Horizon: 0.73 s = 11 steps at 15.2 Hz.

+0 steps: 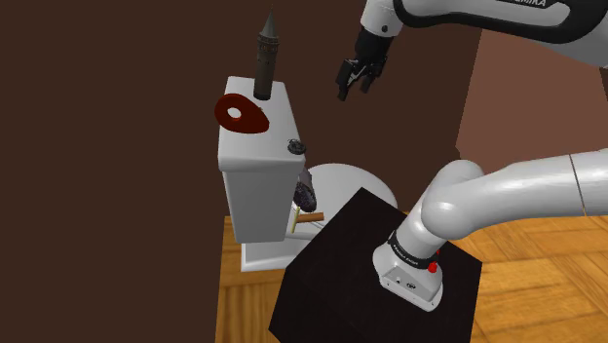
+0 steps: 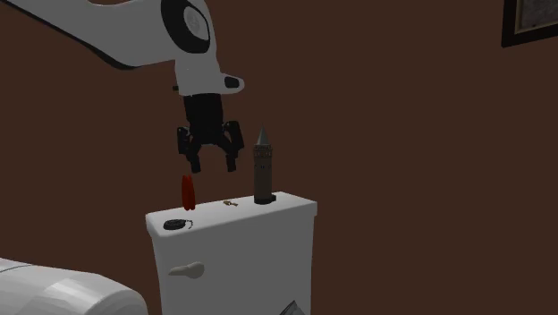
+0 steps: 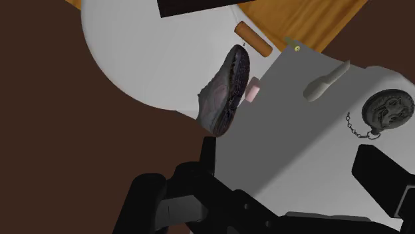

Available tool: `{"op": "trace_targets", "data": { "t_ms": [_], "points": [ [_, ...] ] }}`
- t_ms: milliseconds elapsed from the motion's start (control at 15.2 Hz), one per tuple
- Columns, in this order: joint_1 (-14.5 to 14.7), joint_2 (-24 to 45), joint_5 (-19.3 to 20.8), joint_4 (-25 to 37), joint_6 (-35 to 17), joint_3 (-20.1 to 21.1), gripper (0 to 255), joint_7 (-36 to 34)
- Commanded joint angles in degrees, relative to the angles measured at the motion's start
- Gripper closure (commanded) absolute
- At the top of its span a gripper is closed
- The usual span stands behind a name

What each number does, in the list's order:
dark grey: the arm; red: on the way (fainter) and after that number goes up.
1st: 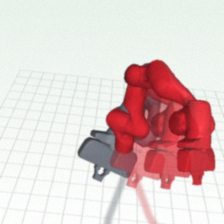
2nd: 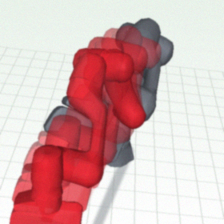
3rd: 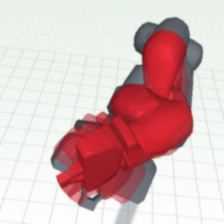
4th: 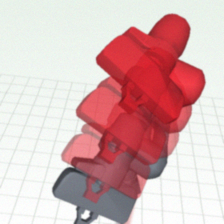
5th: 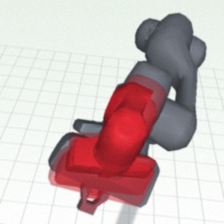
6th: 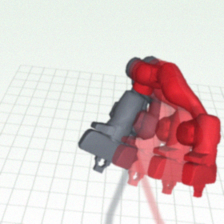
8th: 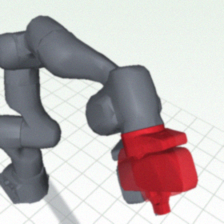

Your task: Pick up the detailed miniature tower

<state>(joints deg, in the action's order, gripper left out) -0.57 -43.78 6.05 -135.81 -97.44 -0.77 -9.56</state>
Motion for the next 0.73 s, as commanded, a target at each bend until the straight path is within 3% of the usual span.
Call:
{"op": "trace_targets", "data": {
  "t_ms": [0,660],
  "points": [
    [0.00,0.00,0.00,0.00,0.00,0.00,0,0.00],
    [-2.47,18.74,-1.12,16.54,-7.62,4.09,0,-13.14]
  ]
}}
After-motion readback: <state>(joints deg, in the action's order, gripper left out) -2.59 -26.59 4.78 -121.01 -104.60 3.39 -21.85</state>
